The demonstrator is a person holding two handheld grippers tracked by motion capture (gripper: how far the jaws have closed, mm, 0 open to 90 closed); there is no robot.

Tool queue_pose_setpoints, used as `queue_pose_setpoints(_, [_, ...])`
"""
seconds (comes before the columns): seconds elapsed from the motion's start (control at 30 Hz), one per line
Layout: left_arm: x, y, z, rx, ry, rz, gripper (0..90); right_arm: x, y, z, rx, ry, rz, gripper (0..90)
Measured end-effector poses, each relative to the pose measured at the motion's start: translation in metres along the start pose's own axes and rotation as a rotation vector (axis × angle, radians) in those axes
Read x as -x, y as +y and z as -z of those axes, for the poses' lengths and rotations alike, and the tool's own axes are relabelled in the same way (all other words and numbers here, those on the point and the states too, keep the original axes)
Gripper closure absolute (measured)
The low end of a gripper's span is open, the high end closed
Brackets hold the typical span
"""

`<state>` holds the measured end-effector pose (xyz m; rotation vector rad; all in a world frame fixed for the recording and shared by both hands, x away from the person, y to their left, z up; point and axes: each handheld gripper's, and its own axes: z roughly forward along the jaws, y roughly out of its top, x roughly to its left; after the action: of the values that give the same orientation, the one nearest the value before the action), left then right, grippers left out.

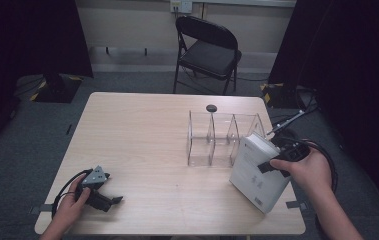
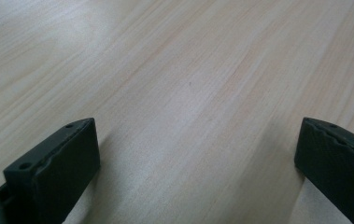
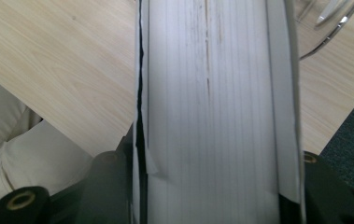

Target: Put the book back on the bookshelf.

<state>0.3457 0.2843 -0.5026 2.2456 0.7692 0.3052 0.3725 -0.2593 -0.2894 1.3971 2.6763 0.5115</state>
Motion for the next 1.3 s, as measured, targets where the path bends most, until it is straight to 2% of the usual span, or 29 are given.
queue_pose_setpoints(0.43, [0.0, 0.0, -0.001, 0.011, 0.001, 0.002, 0.0, 0.013, -0.001, 0.003, 0.004, -0.018, -0.044, 51.9])
queue_pose_setpoints(0.73, [0.0, 0.0, 0.0, -0.001, 0.0, 0.0, 0.0, 0.021, -0.001, 0.004, 0.005, -0.038, -0.085, 52.0])
queue_pose_setpoints(0.9, [0.0, 0.0, 0.0, -0.001, 0.0, 0.0, 0.0, 0.023, 0.001, 0.003, 0.009, -0.047, -0.095, 52.0])
queue_pose_setpoints(0.93, [0.0, 0.0, 0.0, -0.001, 0.0, 0.0, 0.0, 0.022, 0.002, 0.003, 0.004, -0.045, -0.118, 52.0])
queue_pose_setpoints(0.97, [0.0, 0.0, 0.0, 0.0, 0.0, 0.0, 0.0, 0.023, 0.003, 0.003, 0.009, -0.052, -0.099, 52.0])
queue_pose_setpoints(1.07, [0.0, 0.0, 0.0, -0.001, 0.0, 0.0, 0.0, 0.022, 0.004, 0.003, 0.005, -0.059, -0.104, 52.0])
queue_pose_setpoints(1.1, [0.0, 0.0, 0.0, 0.0, 0.0, 0.0, 0.0, 0.022, 0.007, 0.003, -0.003, -0.064, -0.126, 52.0])
queue_pose_setpoints(1.13, [0.0, 0.0, 0.0, 0.0, 0.0, 0.0, 0.0, 0.022, 0.007, 0.003, -0.002, -0.067, -0.119, 52.0])
queue_pose_setpoints(1.17, [0.0, 0.0, 0.0, 0.0, 0.0, 0.0, 0.0, 0.021, 0.008, 0.004, -0.007, -0.072, -0.136, 52.0])
queue_pose_setpoints(1.2, [0.0, 0.0, 0.0, 0.0, 0.0, 0.0, 0.0, 0.021, 0.009, 0.003, -0.001, -0.071, -0.121, 52.0])
queue_pose_setpoints(1.27, [0.0, 0.0, 0.0, 0.0, 0.0, 0.0, 0.0, 0.021, 0.01, 0.004, -0.003, -0.074, -0.137, 52.0])
queue_pose_setpoints(1.3, [0.0, 0.0, 0.0, 0.0, 0.0, 0.0, 0.0, 0.022, 0.011, 0.003, 0.004, -0.074, -0.125, 52.0])
